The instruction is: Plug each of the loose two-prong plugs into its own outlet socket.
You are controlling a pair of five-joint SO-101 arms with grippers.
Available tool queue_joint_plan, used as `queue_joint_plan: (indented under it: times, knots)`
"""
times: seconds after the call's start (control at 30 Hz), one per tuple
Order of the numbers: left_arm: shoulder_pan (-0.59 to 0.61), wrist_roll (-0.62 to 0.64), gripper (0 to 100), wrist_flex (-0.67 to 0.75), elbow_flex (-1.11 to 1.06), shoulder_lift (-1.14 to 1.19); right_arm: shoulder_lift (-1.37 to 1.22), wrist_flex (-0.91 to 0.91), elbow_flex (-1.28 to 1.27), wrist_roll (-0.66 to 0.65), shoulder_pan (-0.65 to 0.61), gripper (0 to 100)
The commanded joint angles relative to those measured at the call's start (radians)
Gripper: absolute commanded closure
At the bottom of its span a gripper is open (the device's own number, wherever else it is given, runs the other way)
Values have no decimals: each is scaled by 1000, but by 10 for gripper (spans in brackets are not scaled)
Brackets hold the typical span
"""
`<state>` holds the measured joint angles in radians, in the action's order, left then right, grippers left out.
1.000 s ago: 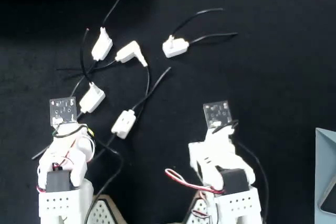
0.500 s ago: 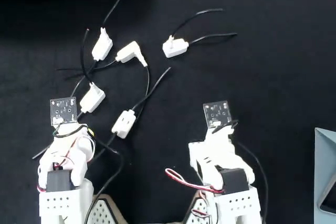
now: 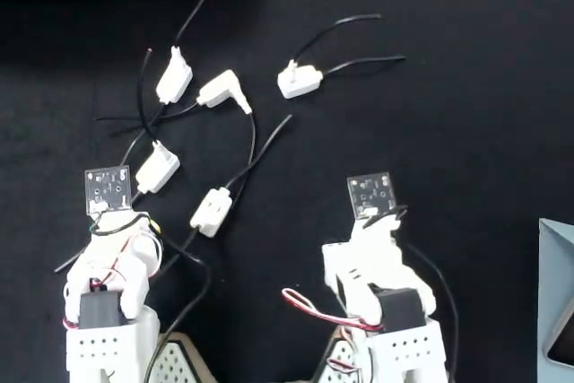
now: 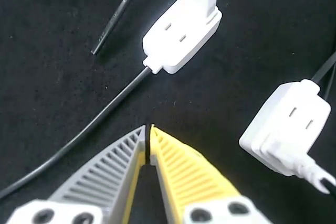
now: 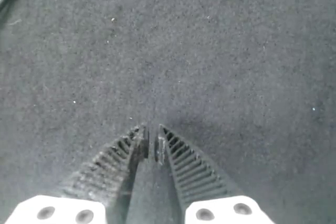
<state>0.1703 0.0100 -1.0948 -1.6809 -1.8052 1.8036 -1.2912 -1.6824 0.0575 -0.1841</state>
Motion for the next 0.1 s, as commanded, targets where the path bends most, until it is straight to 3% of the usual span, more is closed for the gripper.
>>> queue_joint_plan:
  times: [0.0, 0.07]
  knots:
    - [-5, 2, 970, -5, -19, 5, 77, -6, -1, -6, 12, 969]
    - [-5, 2, 970, -5, -19, 5, 77, -6, -1, -6, 12, 969]
